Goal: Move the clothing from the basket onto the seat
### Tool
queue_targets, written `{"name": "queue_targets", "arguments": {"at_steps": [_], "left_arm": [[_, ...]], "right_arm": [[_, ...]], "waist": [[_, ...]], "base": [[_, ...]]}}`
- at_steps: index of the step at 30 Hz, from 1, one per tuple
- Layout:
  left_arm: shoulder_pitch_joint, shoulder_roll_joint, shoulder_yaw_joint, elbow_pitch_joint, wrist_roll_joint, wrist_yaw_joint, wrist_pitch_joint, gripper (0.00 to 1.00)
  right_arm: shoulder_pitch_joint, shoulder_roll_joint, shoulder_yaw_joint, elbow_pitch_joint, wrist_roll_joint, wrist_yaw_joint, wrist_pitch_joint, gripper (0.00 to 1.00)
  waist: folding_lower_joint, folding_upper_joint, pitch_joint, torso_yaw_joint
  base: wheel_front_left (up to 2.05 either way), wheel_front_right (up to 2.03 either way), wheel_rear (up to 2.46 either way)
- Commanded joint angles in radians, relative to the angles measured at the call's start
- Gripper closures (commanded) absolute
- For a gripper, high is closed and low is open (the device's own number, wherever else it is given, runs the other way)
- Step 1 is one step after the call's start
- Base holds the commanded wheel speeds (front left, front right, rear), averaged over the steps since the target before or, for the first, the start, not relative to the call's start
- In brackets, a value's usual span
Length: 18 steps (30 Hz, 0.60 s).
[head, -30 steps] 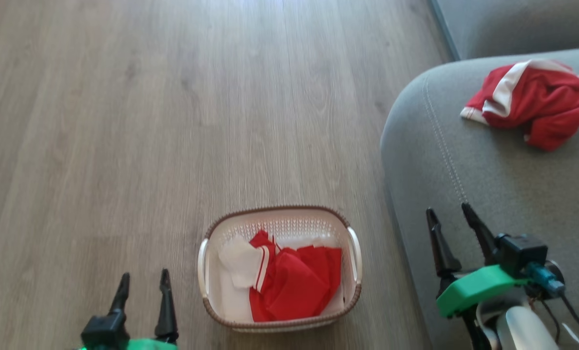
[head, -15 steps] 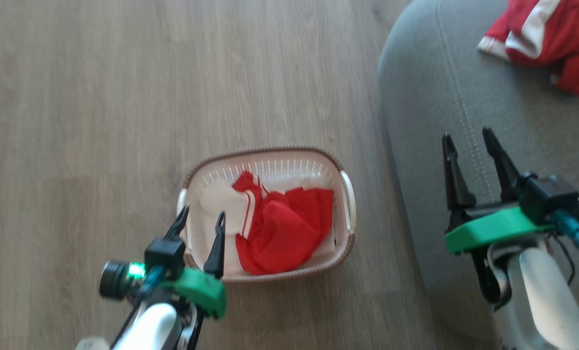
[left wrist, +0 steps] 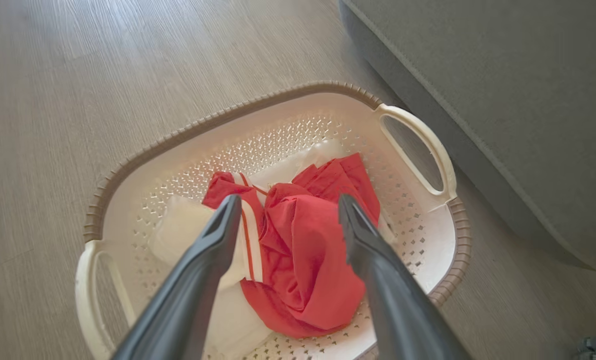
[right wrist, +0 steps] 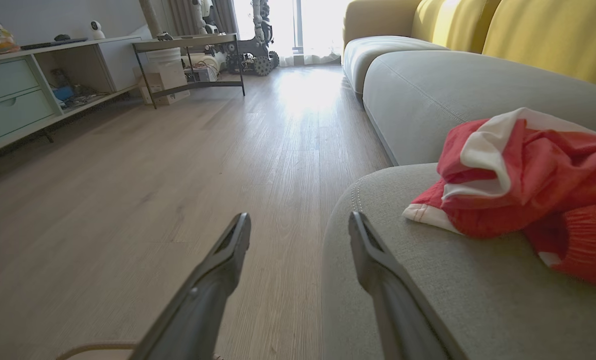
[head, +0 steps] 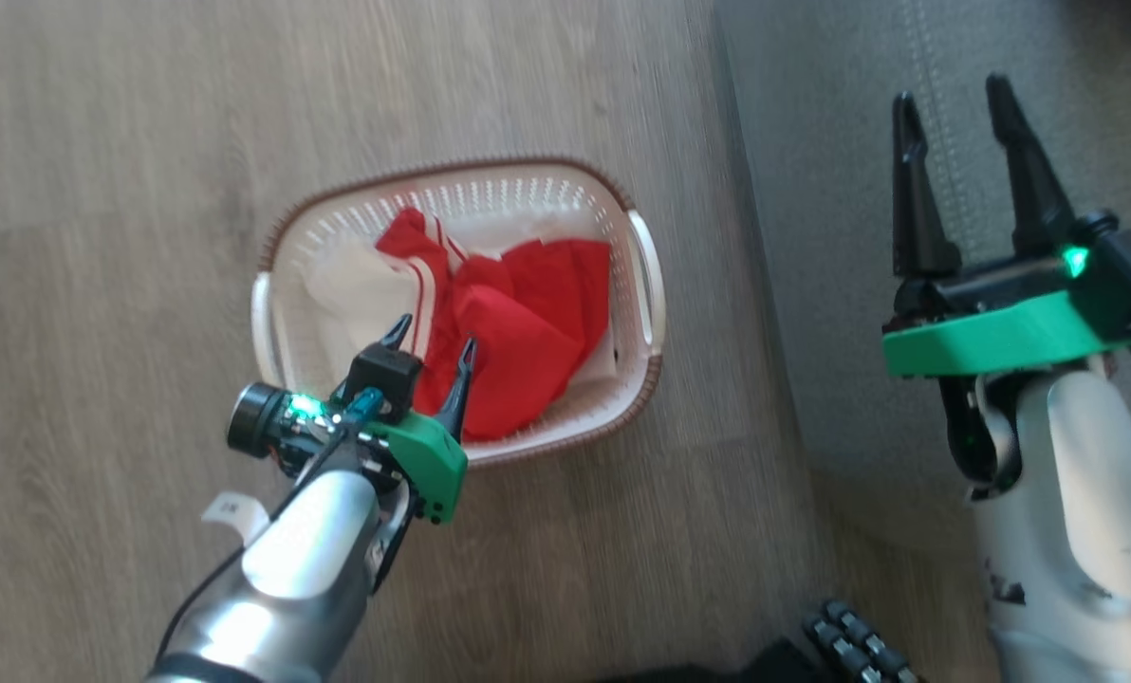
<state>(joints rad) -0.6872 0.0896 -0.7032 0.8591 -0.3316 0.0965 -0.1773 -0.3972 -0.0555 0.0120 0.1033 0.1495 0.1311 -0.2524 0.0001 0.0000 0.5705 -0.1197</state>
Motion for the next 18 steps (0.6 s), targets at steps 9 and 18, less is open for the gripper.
{"name": "queue_targets", "arguments": {"at_steps": [9, 18], "left_arm": [[-0.112, -0.023, -0.024, 0.166, 0.014, -0.055, -0.015, 0.0], [-0.231, -0.032, -0.053, 0.297, 0.023, -0.063, 0.004, 0.0]], "right_arm": [[-0.068, 0.005, 0.052, -0.108, 0.023, 0.0, -0.009, 0.0], [-0.115, 0.005, 0.089, -0.131, 0.043, 0.0, -0.009, 0.0]], "waist": [[-0.0001, 0.0, 0.156, -0.059], [-0.0001, 0.0, 0.249, -0.097]], "base": [[0.0, 0.0, 0.0], [0.0, 0.0, 0.0]]}}
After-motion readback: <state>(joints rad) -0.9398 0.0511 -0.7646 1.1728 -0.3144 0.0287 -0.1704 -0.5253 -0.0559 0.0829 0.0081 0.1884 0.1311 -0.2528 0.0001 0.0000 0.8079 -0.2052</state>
